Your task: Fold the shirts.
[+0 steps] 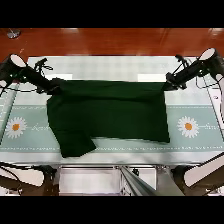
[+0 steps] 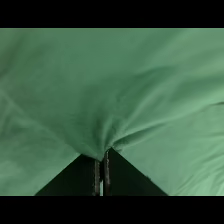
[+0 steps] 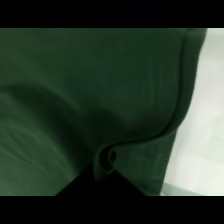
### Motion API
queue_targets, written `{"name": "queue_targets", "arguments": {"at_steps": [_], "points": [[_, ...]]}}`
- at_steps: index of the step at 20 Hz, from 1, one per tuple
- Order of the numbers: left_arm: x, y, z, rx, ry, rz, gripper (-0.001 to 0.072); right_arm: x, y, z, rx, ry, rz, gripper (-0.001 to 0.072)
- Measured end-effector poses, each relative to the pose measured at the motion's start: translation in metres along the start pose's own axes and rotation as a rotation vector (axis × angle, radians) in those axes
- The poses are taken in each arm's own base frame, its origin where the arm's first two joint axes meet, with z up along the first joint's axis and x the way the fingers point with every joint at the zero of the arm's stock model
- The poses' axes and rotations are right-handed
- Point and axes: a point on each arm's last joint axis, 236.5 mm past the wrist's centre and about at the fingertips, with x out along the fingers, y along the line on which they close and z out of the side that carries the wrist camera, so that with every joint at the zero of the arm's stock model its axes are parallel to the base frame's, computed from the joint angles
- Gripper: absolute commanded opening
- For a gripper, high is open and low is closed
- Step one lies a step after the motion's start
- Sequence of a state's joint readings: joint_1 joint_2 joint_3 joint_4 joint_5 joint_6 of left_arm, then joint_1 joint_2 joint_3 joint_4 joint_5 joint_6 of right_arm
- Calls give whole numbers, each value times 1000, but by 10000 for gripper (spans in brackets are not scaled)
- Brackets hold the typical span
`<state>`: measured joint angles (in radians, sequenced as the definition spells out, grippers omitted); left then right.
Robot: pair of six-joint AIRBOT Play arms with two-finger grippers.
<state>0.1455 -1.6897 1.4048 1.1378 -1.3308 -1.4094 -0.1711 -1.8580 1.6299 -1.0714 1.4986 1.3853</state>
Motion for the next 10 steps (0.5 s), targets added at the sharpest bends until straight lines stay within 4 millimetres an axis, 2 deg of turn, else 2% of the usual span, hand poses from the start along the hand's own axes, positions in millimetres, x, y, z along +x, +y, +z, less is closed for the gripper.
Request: {"name": "queue_targets", "arguments": {"at_steps": [1,3,6,8,10], "points": [[2,2,-5,-1,23,2,693,4,-1,-3,10,13,-2,619],[2,6,-14,-5,62,10,705,4,-4,-8,24,24,-8,619],[-9,21,-34,-20,116,58,705,-17,-12,-21,39,20,-36,619],[-19,34,-54,-48,116,82,705,-36,-23,-36,63,-12,-73,618],[-26,49,-79,-103,94,95,704,-46,-33,-56,101,-72,-87,619]]}}
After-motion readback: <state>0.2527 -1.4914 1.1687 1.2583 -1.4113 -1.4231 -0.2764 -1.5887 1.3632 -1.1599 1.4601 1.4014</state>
